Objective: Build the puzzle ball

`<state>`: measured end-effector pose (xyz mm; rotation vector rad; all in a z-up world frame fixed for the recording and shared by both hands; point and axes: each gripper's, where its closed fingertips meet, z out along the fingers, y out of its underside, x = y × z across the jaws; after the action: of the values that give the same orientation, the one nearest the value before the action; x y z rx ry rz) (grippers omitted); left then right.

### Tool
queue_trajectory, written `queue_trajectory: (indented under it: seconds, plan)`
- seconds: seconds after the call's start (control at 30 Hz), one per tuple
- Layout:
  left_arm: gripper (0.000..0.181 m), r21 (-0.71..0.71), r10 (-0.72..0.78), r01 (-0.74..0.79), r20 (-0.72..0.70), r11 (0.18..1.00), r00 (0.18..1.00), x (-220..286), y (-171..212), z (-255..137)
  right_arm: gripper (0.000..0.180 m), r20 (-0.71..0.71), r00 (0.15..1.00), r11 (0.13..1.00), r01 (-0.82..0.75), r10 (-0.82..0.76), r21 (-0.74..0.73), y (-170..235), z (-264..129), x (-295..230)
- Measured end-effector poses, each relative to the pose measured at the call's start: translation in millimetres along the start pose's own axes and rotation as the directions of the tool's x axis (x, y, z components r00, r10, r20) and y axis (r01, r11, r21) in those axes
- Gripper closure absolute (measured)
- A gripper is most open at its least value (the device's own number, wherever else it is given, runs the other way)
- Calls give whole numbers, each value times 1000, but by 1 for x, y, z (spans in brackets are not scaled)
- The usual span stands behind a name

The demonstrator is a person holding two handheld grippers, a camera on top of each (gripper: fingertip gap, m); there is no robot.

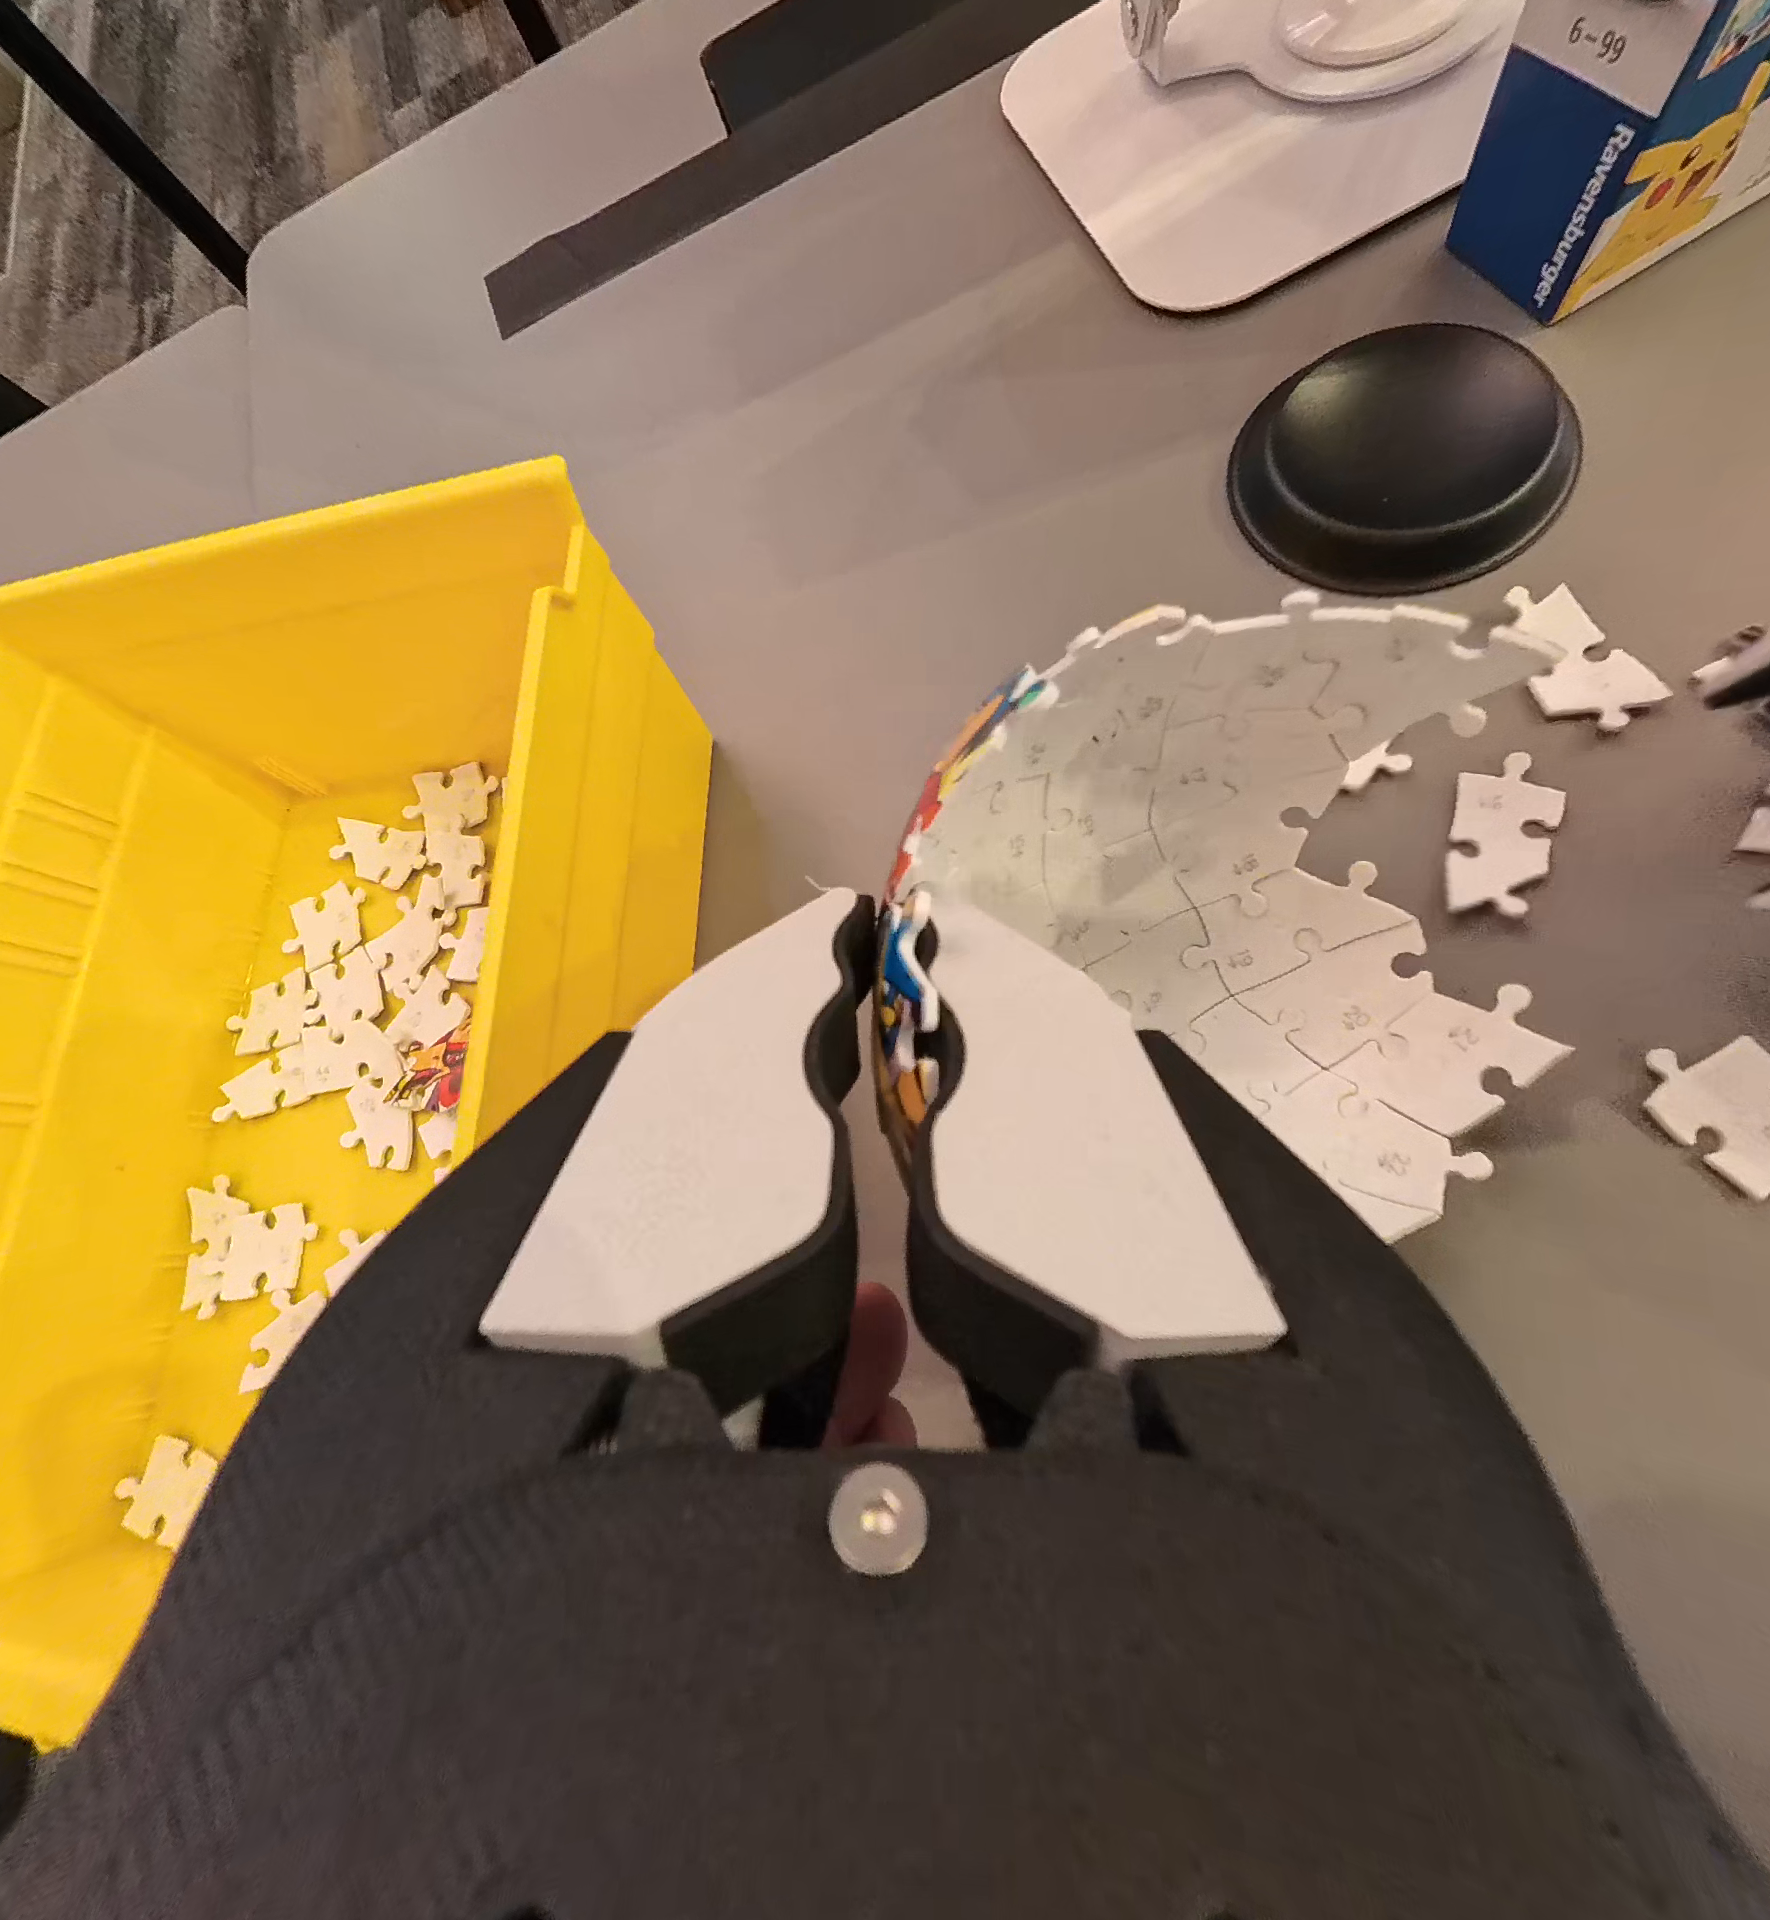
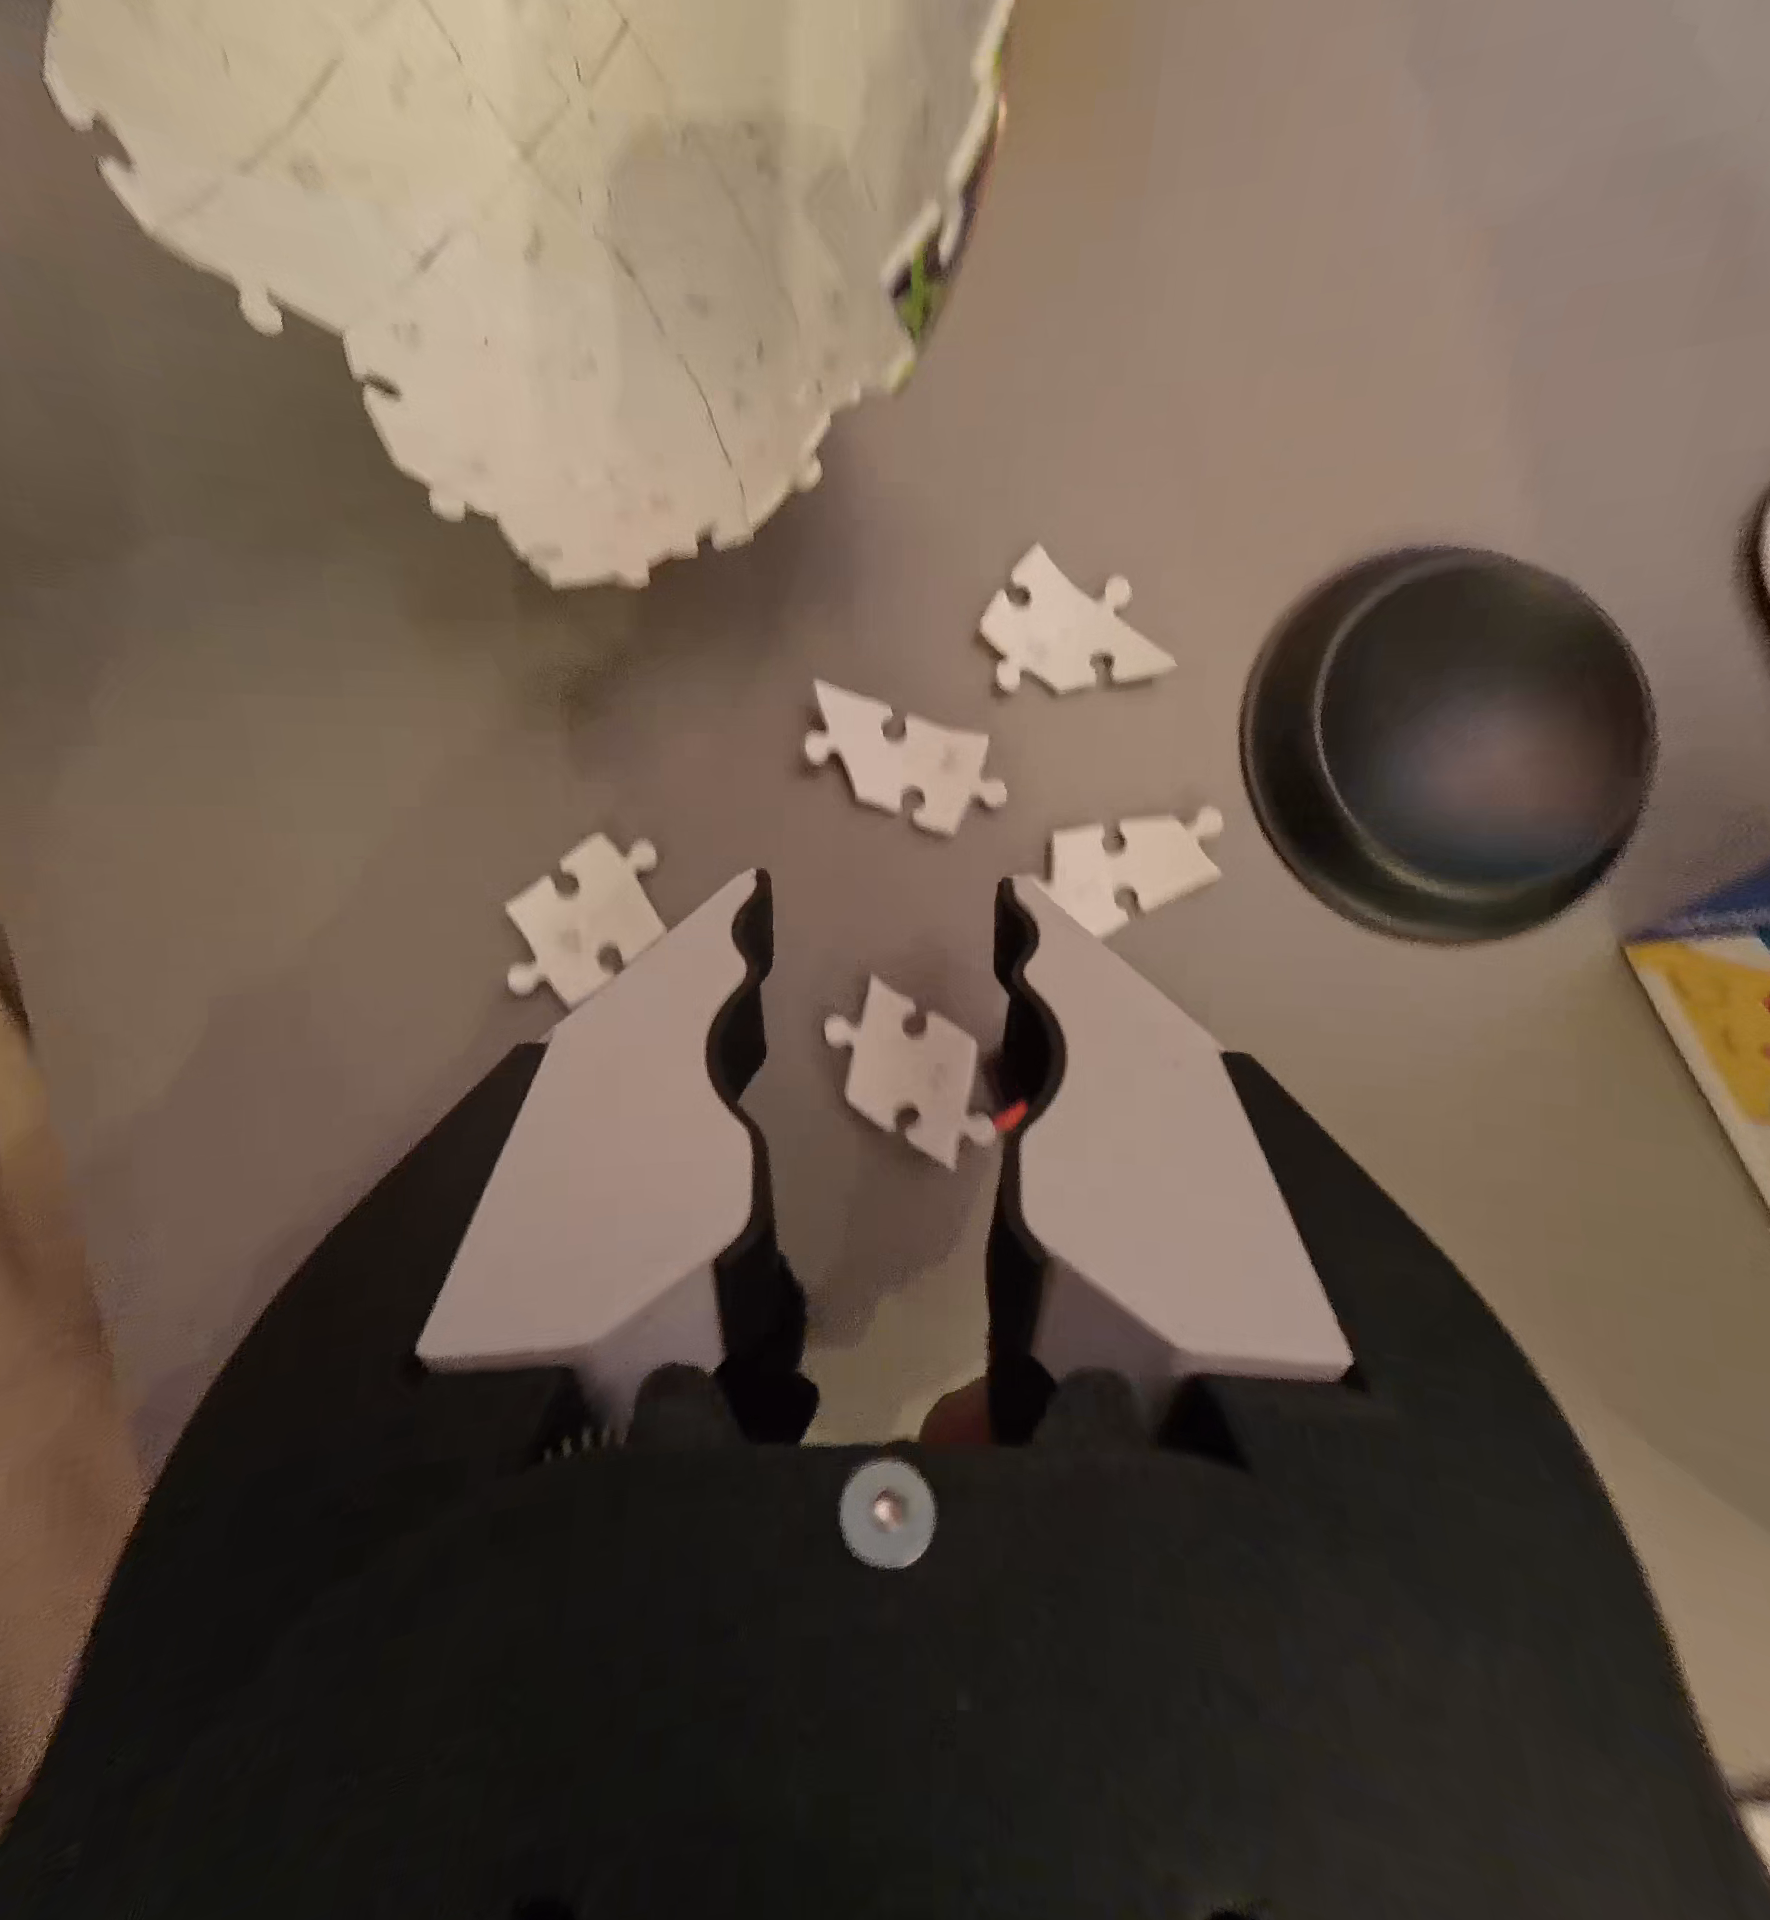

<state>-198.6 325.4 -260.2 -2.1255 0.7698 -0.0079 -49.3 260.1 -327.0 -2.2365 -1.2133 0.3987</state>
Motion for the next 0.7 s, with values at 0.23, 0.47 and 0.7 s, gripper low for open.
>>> queue_trajectory:
  seconds: [0.23, 0.47, 0.7]
  plan:
    - [177, -61, 45, -47, -27, 997, 999, 5, 5, 2, 138, 12, 1000, 1000, 10, -10, 7, -6, 34, -4]
    - [177, -162, 120, -131, -73, 978, 990, 8, 8, 5, 146, 104, 990, 996, 90, -91, 14, -8, 35, -19]
    - [177, -244, 197, -215, -96, 946, 976, 11, 11, 10, 148, 99, 988, 992, 119, -123, 37, -9, 33, -16]
